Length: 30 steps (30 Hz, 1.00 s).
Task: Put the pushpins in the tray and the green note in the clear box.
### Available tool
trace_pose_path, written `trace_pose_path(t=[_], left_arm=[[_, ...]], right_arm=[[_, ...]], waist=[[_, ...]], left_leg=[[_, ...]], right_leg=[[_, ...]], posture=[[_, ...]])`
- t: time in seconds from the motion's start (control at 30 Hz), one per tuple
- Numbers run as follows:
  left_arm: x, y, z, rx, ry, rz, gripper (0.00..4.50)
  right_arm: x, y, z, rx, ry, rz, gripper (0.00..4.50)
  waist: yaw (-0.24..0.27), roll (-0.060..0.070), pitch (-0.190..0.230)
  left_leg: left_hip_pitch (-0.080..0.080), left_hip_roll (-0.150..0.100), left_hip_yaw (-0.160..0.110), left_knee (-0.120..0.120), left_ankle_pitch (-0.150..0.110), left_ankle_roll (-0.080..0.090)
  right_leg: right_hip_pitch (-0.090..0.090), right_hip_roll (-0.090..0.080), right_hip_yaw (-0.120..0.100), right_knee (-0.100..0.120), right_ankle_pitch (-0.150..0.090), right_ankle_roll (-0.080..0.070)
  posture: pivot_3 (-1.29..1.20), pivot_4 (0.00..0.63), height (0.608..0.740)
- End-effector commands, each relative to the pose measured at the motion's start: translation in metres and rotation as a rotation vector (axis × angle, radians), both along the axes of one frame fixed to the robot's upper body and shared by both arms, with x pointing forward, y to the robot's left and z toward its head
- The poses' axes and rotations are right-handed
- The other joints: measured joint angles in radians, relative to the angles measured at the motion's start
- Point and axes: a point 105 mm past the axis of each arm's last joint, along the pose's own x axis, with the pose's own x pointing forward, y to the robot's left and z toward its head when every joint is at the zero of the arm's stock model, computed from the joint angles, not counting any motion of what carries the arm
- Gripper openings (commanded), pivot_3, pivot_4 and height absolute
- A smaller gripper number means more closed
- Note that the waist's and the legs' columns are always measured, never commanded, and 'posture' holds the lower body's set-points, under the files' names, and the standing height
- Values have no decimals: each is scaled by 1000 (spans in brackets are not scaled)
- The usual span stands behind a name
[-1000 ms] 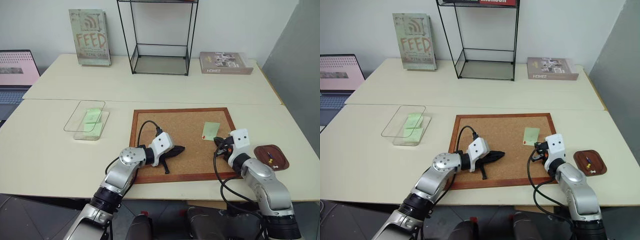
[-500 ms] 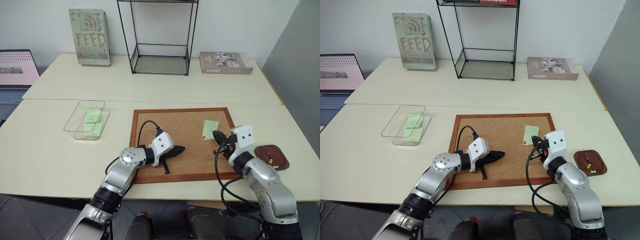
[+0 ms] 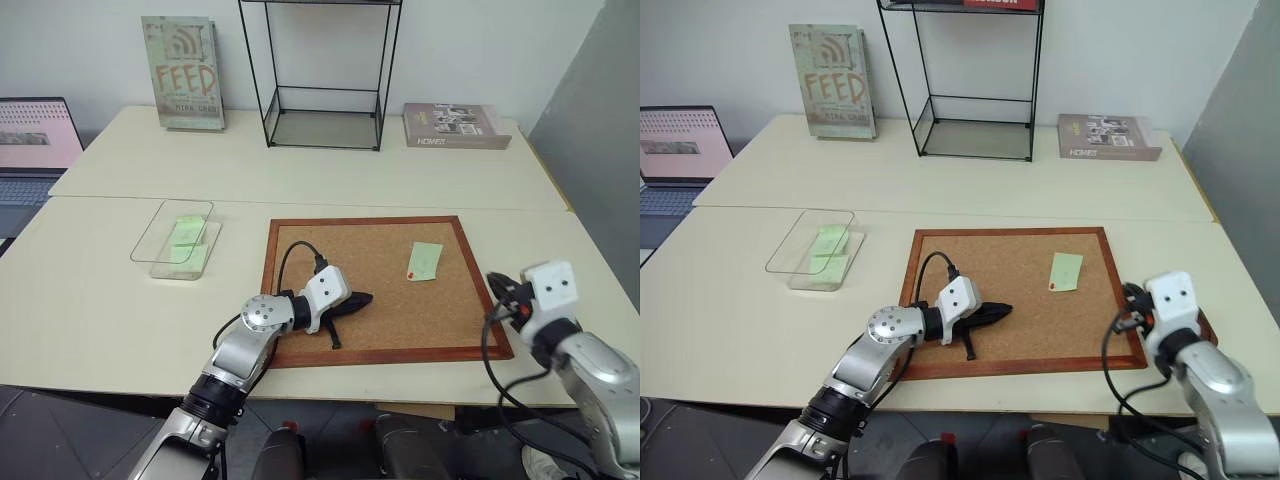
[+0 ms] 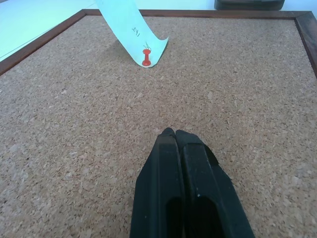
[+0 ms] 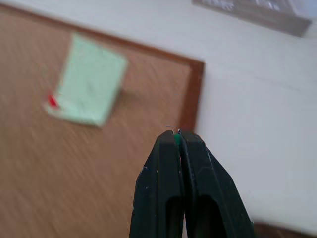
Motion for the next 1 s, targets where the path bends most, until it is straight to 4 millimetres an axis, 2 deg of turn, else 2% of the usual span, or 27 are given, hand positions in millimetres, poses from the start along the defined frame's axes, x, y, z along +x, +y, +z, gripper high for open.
trace_pose_path(t=[0.03, 0.2, 0.43, 0.5, 0.53, 0.67, 0.77, 0.8, 0.9, 1.0], left_arm=[[-3, 1, -16, 36, 47, 5, 0], [-4, 0, -16, 37, 44, 2, 0], [-4, 0, -16, 38, 44, 0, 0], [-4, 0, -16, 37, 44, 0, 0], [-4, 0, -16, 36, 44, -1, 0], [-4, -1, -16, 36, 44, 0, 0], [-4, -1, -16, 36, 44, 1, 0], [-4, -1, -16, 36, 45, 1, 0], [-4, -1, -17, 36, 45, 1, 0], [-4, -1, -16, 35, 46, 2, 0]], right_arm=[[-8, -27, 1, -186, 8, -60, 3], [-17, -50, -14, -329, 70, -124, 3], [-22, -62, -22, -316, 112, -180, 3], [-23, -63, -22, -297, 116, -189, 441], [-22, -63, -22, -295, 117, -190, 454], [-22, -64, -21, -298, 119, -192, 1489], [-22, -65, -19, -296, 117, -196, 2008], [-22, -65, -18, -295, 114, -196, 2355], [-21, -65, -11, -290, 85, -198, 2951], [-19, -62, 8, -253, 17, -185, 2951]], waist=[[-1, 1, 0], [-2, 1, 0], [-3, 0, 0], [-3, 0, 0], [-3, 0, 0], [-3, 1, -1], [-3, 0, 0], [-3, 0, 0], [-3, 0, 0], [-3, 1, -1]], left_leg=[[1, 0, 0, 0, 0, 0], [1, -1, 1, 0, 0, 0], [0, -6, 1, -1, 0, 0], [0, -7, 1, 0, 0, 0], [0, -8, 1, 0, 0, 0], [0, -8, 1, 0, 0, 0], [0, -8, 0, 0, 0, 0], [0, -8, 0, 0, 0, 0], [0, -8, 0, 0, 0, 0], [0, -8, 0, 0, 0, 0]], right_leg=[[0, -1, 0, 0, 0, 0], [0, -1, 0, 0, 0, 0], [0, -7, 0, 0, -2, 3], [0, -8, 0, -1, -2, 4], [0, -8, 0, -1, -2, 4], [0, -9, 0, 0, -3, 5], [0, -9, -1, 0, -2, 5], [1, -9, -1, 0, -3, 5], [1, -9, -1, 0, -2, 5], [1, -9, -1, 0, -2, 5]], posture=[[0, 150, 740], [0, 150, 740], [0, 150, 740], [0, 150, 740], [0, 150, 740], [0, 150, 740], [0, 150, 740], [0, 150, 740], [0, 150, 740], [0, 150, 740]])
